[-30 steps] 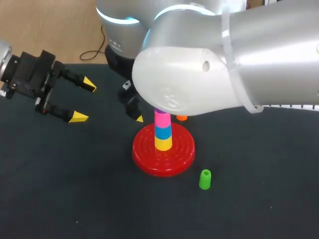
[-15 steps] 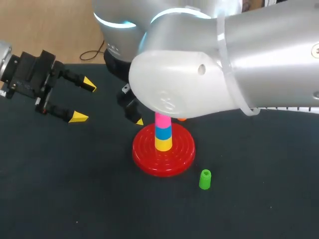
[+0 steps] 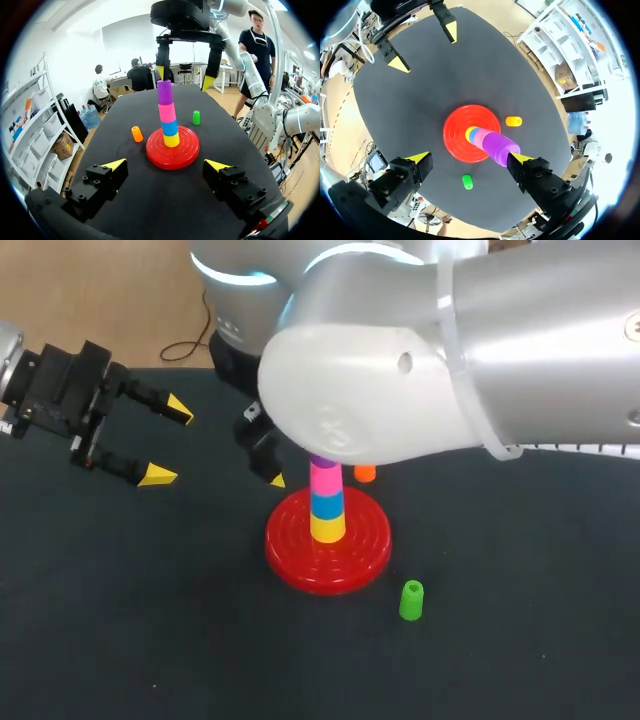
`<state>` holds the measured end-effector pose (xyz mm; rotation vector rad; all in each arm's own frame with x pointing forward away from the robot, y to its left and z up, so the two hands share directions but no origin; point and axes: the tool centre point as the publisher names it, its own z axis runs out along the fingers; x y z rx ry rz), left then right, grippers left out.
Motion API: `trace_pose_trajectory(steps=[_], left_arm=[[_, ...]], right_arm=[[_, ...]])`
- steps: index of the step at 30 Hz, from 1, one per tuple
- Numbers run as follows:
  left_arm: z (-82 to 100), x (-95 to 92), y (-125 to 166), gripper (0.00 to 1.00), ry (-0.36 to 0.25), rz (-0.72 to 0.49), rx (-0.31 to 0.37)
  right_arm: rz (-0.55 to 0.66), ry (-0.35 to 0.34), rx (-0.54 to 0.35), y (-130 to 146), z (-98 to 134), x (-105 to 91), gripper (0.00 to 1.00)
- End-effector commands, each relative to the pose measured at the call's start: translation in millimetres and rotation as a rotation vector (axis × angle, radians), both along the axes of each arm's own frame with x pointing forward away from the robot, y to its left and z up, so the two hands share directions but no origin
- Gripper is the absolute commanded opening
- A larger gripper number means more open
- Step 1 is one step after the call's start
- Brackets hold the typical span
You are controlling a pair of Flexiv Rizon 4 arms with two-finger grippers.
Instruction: Pick up and stack the cylinders on the red base in this order: pink,purple,orange,green
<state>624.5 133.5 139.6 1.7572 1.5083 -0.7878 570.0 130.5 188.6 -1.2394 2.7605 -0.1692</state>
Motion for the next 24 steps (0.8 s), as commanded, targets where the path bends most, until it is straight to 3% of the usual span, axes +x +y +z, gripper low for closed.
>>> trace_pose_trajectory(steps=[1,11,24], left_arm=[[-0.9,0.4,0.8,1.00,-0.003,-0.002,-0.003],[-0.9,0.4,0.8,1.00,-0.003,-0.002,-0.003],[-0.9,0.4,0.8,1.00,-0.003,-0.002,-0.003]], right_arm=[[0.001,-0.008,0.022,-8.1,6.8,-1.0,1.00],[-0.031,-0.025,0.049,-22.7,16.9,4.4,1.00],[-0.119,-0.038,0.115,-76.1,8.4,5.7,1.00]])
